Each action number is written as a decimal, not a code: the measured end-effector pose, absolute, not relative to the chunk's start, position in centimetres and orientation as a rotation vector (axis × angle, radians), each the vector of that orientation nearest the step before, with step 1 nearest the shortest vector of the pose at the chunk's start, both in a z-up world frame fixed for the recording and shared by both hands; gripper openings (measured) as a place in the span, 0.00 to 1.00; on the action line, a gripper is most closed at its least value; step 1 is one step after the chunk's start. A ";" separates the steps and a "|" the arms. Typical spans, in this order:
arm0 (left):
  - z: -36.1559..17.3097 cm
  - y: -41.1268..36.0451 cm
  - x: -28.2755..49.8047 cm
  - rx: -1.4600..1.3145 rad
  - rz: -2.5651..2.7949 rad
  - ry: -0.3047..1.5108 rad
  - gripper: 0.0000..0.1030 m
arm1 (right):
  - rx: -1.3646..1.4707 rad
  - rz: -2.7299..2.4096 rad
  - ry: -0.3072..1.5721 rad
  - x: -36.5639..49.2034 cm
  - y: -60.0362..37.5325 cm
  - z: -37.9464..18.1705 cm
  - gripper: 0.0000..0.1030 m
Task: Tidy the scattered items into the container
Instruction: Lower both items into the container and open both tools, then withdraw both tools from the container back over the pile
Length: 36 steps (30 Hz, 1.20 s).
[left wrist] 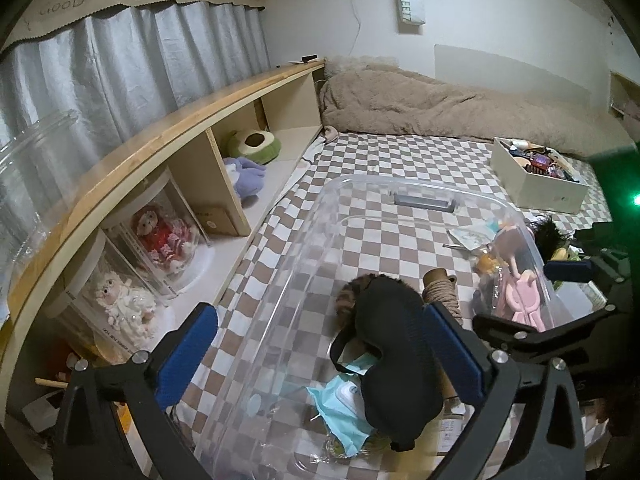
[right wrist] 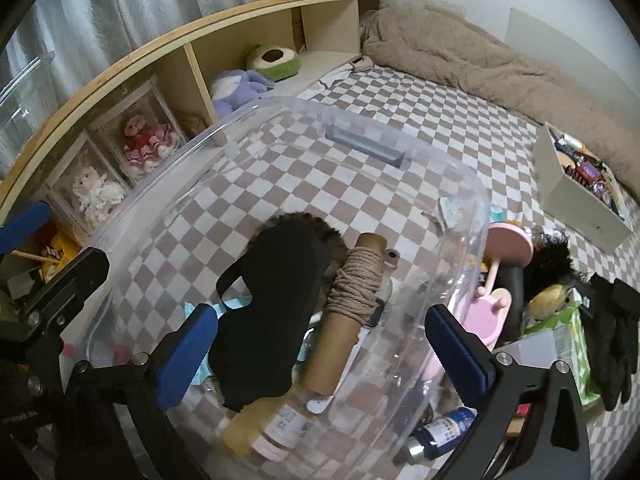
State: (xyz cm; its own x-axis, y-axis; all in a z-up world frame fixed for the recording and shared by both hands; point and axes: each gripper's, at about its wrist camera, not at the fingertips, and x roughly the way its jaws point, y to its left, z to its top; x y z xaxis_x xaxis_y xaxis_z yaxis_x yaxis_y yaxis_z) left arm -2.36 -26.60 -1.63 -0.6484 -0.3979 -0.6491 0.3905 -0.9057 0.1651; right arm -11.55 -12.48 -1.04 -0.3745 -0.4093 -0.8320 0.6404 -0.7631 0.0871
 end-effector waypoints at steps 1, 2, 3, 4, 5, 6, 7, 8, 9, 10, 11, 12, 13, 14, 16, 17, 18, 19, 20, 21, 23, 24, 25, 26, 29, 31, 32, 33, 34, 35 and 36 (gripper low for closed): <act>-1.6 -26.5 -2.4 0.993 -2.516 -0.015 1.00 | 1.200 -2.157 0.335 -11.5 -12.4 -0.9 1.00; -1.6 -26.5 -2.4 0.993 -2.516 -0.012 1.00 | 1.196 -2.162 0.340 -11.4 -12.3 -0.8 1.00; -1.5 -26.4 -2.3 0.990 -2.518 -0.012 1.00 | 1.192 -2.164 0.342 -11.4 -12.1 -0.7 1.00; -1.4 -26.2 -2.3 0.985 -2.521 -0.013 1.00 | 1.188 -2.165 0.344 -11.4 -12.0 -0.7 1.00; -1.2 -26.1 -2.2 0.980 -2.523 -0.014 1.00 | 1.185 -2.166 0.346 -11.3 -11.8 -0.6 1.00; -1.1 -26.0 -2.2 0.977 -2.525 -0.015 1.00 | 1.182 -2.169 0.349 -11.3 -11.7 -0.5 1.00; -0.9 -25.8 -2.2 0.972 -2.525 -0.017 1.00 | 1.178 -2.173 0.353 -11.2 -11.4 -0.4 1.00; -0.7 -25.7 -2.2 0.963 -2.524 -0.016 1.00 | 1.176 -2.175 0.354 -11.2 -11.3 -0.4 1.00; -0.5 -25.5 -2.2 0.956 -2.526 -0.012 1.00 | 1.175 -2.174 0.354 -11.2 -11.0 -0.4 1.00; -0.3 -25.3 -2.2 0.950 -2.533 -0.007 1.00 | 1.175 -2.174 0.351 -11.2 -10.6 -0.3 1.00; -0.1 -25.1 -2.1 0.946 -2.541 0.000 1.00 | 1.175 -2.175 0.346 -11.2 -10.3 -0.2 1.00; 0.0 -24.8 -2.1 0.945 -2.547 0.004 1.00 | 1.173 -2.178 0.343 -11.2 -9.9 -0.1 1.00; 0.1 -24.5 -2.1 0.944 -2.552 0.009 1.00 | 1.169 -2.183 0.339 -11.2 -9.5 0.1 1.00; 0.2 -24.3 -2.1 0.944 -2.556 0.009 1.00 | 1.162 -2.189 0.334 -11.1 -9.0 0.3 1.00; 0.3 -23.7 -2.0 0.944 -2.562 0.004 1.00 | 1.152 -2.203 0.329 -11.1 -8.2 0.7 1.00; 0.3 -23.3 -2.0 0.944 -2.565 0.001 1.00 | 1.149 -2.212 0.327 -11.2 -7.6 0.9 1.00; 0.4 -23.0 -2.0 0.945 -2.569 0.000 1.00 | 1.148 -2.220 0.325 -11.3 -7.1 1.0 1.00; 0.4 -22.7 -2.0 0.946 -2.573 0.001 1.00 | 1.149 -2.227 0.322 -11.4 -6.6 1.2 1.00; 0.4 -22.5 -2.1 0.945 -2.575 0.005 1.00 | 1.151 -2.232 0.317 -11.4 -6.1 1.2 1.00; 0.4 -22.2 -2.1 0.944 -2.576 0.010 1.00 | 1.153 -2.237 0.309 -11.5 -5.6 1.4 1.00; 0.5 -21.7 -2.3 0.944 -2.582 0.027 1.00 | 1.155 -2.244 0.295 -11.6 -4.7 1.6 1.00; 0.5 -21.4 -2.4 0.944 -2.586 0.038 1.00 | 1.155 -2.248 0.288 -11.6 -4.2 1.7 1.00; 0.6 -21.2 -2.5 0.943 -2.589 0.046 1.00 | 1.154 -2.252 0.283 -11.5 -3.7 1.8 1.00; 0.6 -21.0 -2.5 0.941 -2.593 0.057 1.00 | 1.150 -2.257 0.280 -11.5 -3.3 1.9 1.00; 0.8 -20.0 -2.8 0.931 -2.606 0.081 1.00 | 1.132 -2.272 0.275 -11.4 -1.9 2.4 1.00; 0.9 -19.4 -3.0 0.925 -2.614 0.087 1.00 | 1.124 -2.283 0.269 -11.4 -1.1 2.7 1.00; 1.0 -18.9 -3.0 0.923 -2.619 0.087 1.00 | 1.120 -2.287 0.266 -11.4 -0.6 2.9 1.00; 1.0 -18.5 -3.2 0.922 -2.628 0.087 1.00 | 1.116 -2.291 0.263 -11.3 -0.2 3.0 1.00; 1.0 -18.1 -3.3 0.921 -2.640 0.087 1.00 | 1.113 -2.296 0.259 -11.3 0.3 3.1 1.00; 1.0 -17.7 -3.3 0.919 -2.654 0.087 1.00 | 1.109 -2.303 0.257 -11.3 0.8 3.1 1.00; 1.0 -17.2 -3.4 0.920 -2.665 0.087 1.00 | 1.105 -2.312 0.259 -11.3 1.2 3.2 1.00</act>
State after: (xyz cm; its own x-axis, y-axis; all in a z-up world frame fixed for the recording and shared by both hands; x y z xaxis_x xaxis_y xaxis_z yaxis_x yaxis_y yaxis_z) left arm -3.43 -17.20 1.03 -0.7415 -0.2788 -0.6102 0.3182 -0.9469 0.0460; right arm -11.28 1.25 3.21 -0.5048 -0.4018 -0.7640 0.5611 -0.8253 0.0633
